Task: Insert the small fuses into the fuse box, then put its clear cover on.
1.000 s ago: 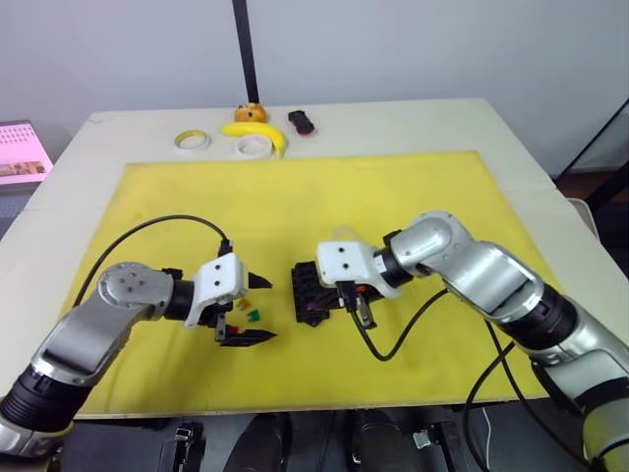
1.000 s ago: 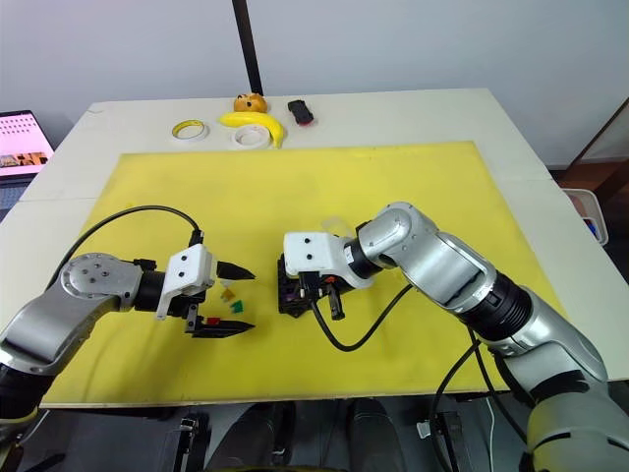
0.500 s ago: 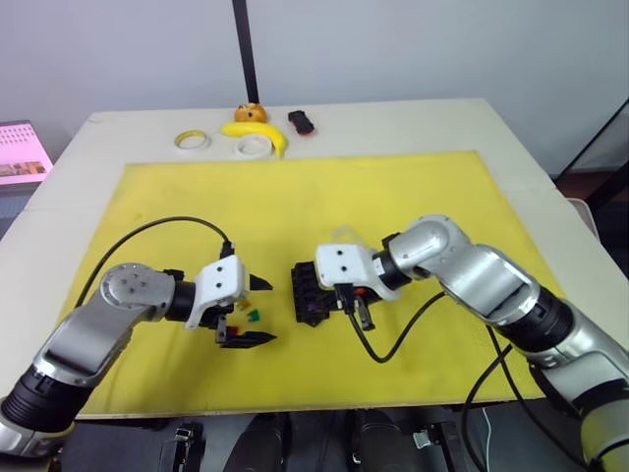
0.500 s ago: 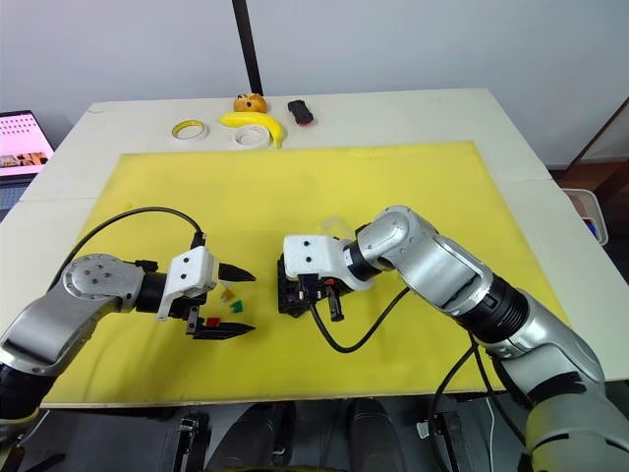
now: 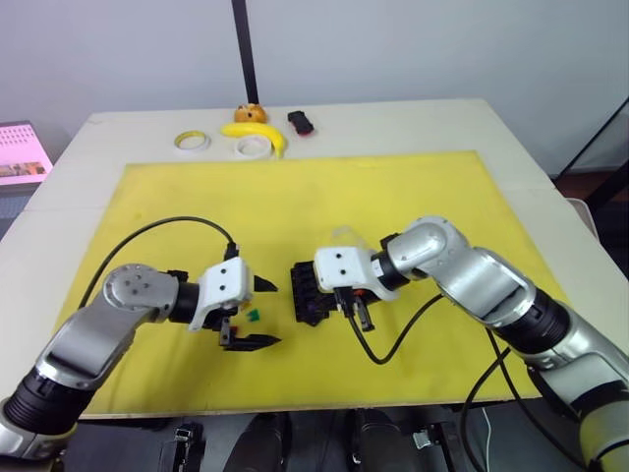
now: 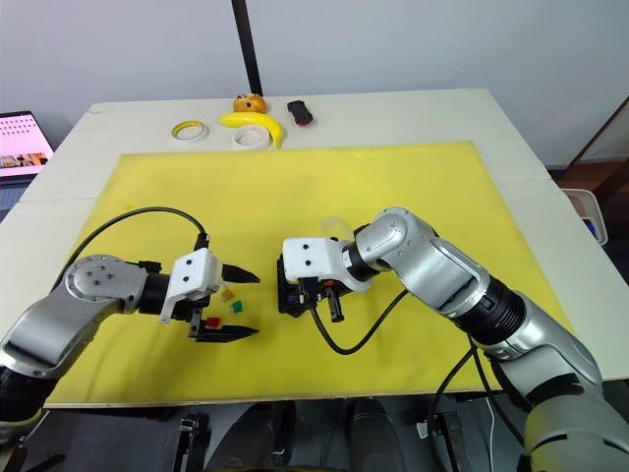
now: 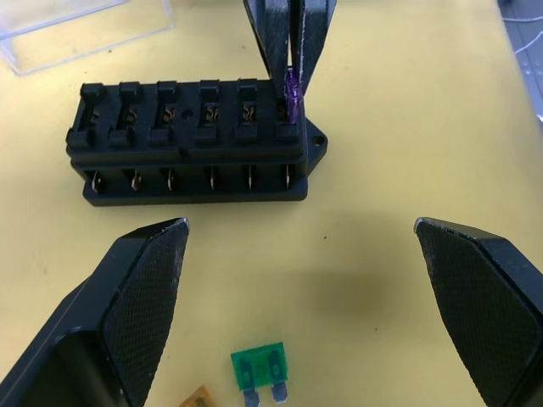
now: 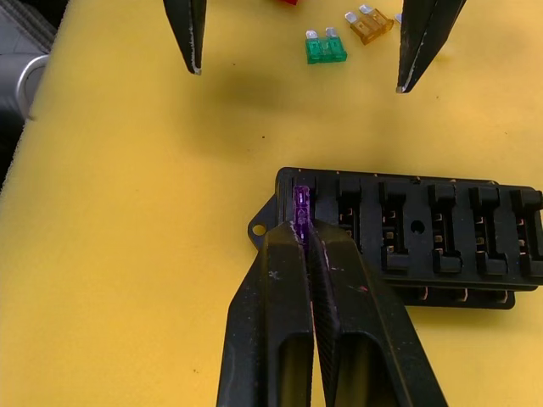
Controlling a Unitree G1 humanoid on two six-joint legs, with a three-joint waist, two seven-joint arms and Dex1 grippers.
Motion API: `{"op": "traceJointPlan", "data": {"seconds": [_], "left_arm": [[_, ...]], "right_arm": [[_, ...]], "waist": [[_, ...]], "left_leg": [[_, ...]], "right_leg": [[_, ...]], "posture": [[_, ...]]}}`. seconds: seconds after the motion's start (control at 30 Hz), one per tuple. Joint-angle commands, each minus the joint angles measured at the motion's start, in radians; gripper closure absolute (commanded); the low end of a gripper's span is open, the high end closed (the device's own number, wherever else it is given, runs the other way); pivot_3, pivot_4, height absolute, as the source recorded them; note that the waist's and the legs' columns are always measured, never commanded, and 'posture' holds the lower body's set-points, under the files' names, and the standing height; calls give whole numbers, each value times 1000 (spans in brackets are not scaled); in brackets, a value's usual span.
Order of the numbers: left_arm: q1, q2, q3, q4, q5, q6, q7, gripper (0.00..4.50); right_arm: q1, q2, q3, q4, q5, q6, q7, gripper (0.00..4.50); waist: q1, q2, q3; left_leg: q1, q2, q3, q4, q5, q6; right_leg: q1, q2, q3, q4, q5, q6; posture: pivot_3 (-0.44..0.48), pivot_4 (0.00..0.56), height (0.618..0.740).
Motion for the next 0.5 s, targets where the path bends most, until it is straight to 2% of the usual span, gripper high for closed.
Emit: {"op": "traceJointPlan", "data": {"seconds": [0.03,0.5], "left_arm": [[-13,2,-1,-29,0,4,4,20],[-8,4,-2,-30,1,6,10,20]], "right_arm": [[2,2,14,8,-33,-5,-3,4500],[-41,20,-21,0,-16,23,19,4500]], "waist": [[0,0,0],[-2,0,0]], "left_leg": [[0,0,0,0,0,0],[1,0,0,0,0,0]], "right_leg": [[0,0,0,0,0,0],[0,0,0,1,0,0]], "posture": [[0,150,740],[0,150,740]]}}
